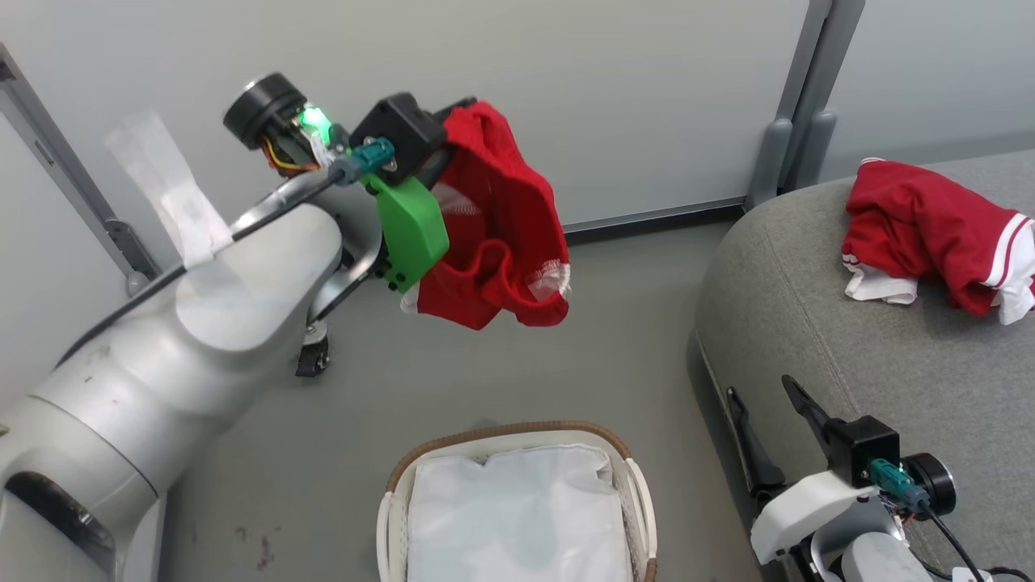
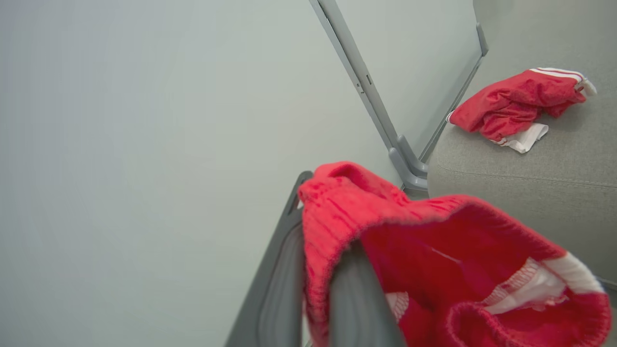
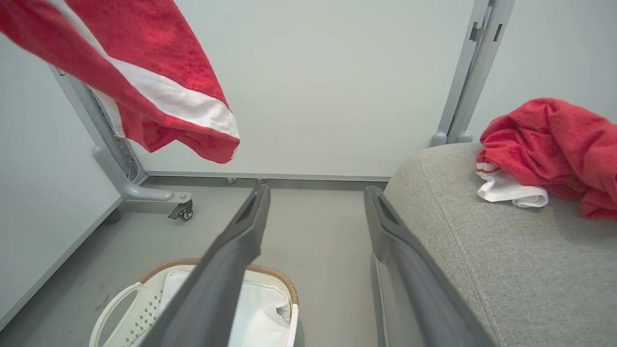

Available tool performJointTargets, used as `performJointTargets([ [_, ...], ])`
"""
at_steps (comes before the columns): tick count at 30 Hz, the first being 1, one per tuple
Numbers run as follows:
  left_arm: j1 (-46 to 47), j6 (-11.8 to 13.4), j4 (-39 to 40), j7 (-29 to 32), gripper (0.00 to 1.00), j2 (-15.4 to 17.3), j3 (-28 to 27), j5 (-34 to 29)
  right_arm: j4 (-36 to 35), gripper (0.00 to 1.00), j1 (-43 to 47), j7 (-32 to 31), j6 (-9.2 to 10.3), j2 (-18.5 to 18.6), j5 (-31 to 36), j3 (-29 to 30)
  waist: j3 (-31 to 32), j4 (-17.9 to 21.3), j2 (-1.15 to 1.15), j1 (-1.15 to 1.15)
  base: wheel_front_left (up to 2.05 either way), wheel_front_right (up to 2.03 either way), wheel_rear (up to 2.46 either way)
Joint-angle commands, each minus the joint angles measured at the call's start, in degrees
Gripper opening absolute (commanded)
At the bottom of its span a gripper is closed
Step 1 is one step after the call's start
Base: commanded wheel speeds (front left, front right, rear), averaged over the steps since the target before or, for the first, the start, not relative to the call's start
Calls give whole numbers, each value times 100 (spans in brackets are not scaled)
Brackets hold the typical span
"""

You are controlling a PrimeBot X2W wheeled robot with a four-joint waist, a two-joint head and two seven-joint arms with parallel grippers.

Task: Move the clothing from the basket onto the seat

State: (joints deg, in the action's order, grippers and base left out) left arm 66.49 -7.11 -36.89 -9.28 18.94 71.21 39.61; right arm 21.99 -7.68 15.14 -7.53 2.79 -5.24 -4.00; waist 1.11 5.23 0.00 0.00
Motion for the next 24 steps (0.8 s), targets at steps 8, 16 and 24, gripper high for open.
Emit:
performJointTargets([
  [8,651,61,164,169,0,125,-206,50,-28,100,-305,1,8,19,-8,-394,44,29,0,0,0,0,0],
  [16,958,35,275,330,0,-57,-196,84,-38,100,-816,1,8,20,199,-882,17,-109,0,0,0,0,0],
  [24,1151,0,311,357,0,-338,-117,92,266,100,-1464,1,8,25,304,-1526,-6,-321,0,0,0,0,0],
])
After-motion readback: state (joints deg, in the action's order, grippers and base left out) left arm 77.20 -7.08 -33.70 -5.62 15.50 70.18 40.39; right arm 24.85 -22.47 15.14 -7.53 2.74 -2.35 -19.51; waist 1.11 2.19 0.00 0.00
